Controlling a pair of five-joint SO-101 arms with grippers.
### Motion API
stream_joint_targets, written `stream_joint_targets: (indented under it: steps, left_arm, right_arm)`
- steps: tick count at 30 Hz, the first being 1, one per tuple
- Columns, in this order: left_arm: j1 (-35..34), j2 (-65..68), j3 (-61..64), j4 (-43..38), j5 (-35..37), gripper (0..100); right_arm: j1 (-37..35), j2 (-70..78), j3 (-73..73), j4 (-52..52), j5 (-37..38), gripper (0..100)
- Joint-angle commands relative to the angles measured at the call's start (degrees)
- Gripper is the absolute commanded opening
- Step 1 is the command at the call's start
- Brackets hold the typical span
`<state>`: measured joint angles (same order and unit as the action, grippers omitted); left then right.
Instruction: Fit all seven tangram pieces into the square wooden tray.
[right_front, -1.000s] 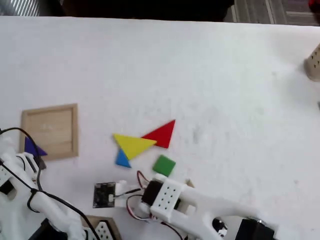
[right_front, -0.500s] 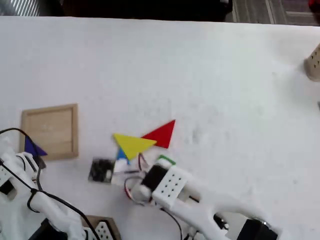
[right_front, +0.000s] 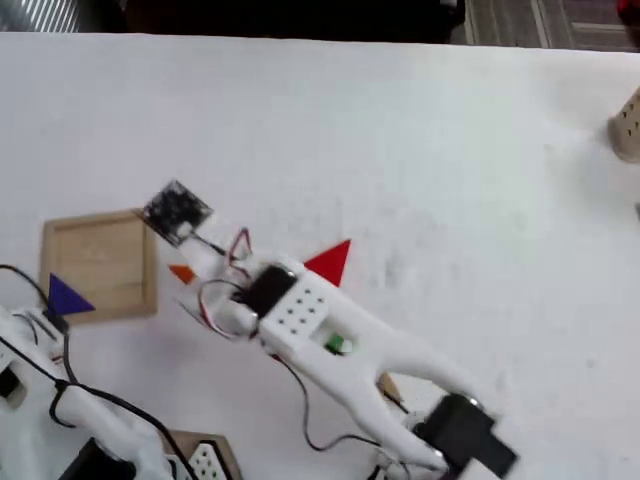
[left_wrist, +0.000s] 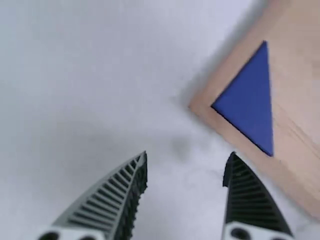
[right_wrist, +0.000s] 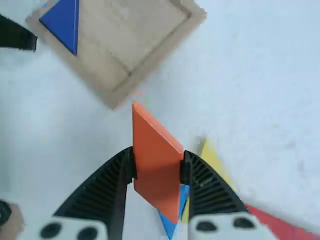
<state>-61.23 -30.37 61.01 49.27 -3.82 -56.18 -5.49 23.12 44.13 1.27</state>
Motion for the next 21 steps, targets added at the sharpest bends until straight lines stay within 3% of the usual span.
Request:
stream_joint_targets:
  steps: [1, 6, 17, 21]
  left_arm:
    - [-6.29, 0.31, -6.15, 0.35, 1.76, 25]
    - [-8.22, 0.22, -8.09, 1.58, 1.41, 25]
    - [-12.18, 0.13, -2.11, -7.47, -3.16, 25]
    - [-12.18, -0.04, 0.44, -9.76, -3.25, 25]
  right_arm:
    - [-3.47, 8.75, -12.92, -4.97, -0.88, 1.9]
    - [-6.55, 23.34, -29.1, -5.41, -0.97, 1.7]
    - [-8.48, 44.88, -55.74, 2.15, -0.88, 2.1]
    - [-8.04, 50.24, -63.21, 5.49, 3.6, 2.2]
